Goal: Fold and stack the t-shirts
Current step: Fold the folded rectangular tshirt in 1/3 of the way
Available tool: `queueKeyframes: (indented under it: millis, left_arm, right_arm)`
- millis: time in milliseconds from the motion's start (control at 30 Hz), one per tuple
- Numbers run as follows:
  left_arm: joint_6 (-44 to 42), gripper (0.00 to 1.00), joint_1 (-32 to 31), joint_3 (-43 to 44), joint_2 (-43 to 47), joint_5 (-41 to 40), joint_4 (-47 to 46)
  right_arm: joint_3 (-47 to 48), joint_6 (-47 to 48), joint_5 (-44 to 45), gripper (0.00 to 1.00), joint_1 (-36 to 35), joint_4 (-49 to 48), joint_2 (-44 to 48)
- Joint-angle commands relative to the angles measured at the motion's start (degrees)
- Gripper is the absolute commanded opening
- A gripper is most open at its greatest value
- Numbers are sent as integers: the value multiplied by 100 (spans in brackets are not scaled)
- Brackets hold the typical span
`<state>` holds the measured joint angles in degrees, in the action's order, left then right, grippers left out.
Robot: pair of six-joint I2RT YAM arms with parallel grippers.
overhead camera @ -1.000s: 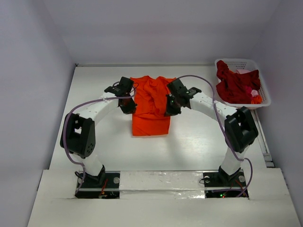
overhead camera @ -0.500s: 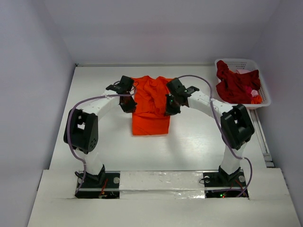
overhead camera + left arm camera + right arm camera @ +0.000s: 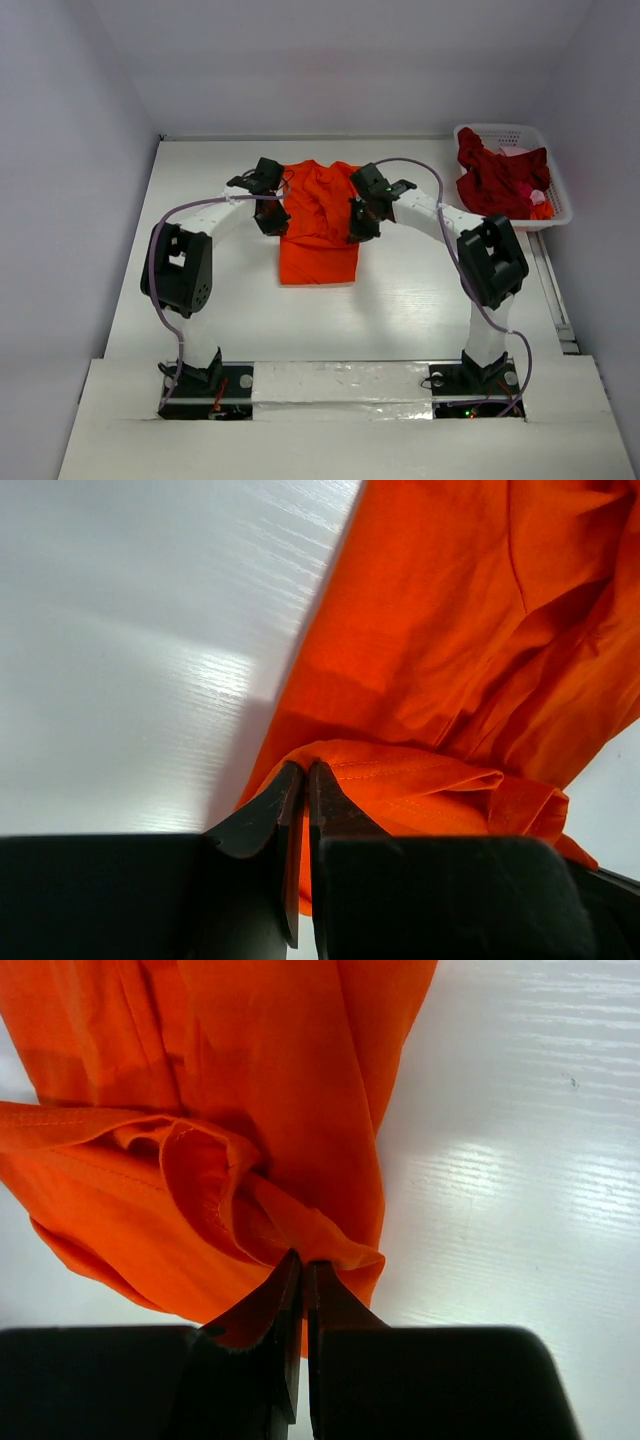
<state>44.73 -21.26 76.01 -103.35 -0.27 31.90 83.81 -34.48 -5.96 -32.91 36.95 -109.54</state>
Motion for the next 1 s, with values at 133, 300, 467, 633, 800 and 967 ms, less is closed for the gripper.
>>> queueKeyframes:
  millis: [133, 300, 467, 633, 800, 967]
  left_arm:
    - [-114, 0, 43, 239, -27, -52, -61]
    - [-105, 0, 95, 143, -89, -34, -131]
    - [-79, 0, 95, 2, -168, -43, -315]
    - [-87, 2, 95, -77, -229, -61, -465]
    - [-52, 15, 95, -104, -203, -34, -553]
    - [-43, 41, 95, -51, -115, -60, -527]
  right_arm:
    - [399, 178, -29, 0, 65, -56, -173]
    - [426, 205, -11, 0, 65, -100, -270]
    - [478, 293, -55, 0, 65, -223, -471]
    - [540, 389, -99, 0, 65, -293, -648]
    - [732, 459, 42, 33, 65, -241, -666]
    - [1032, 486, 209, 49, 170, -109, -674]
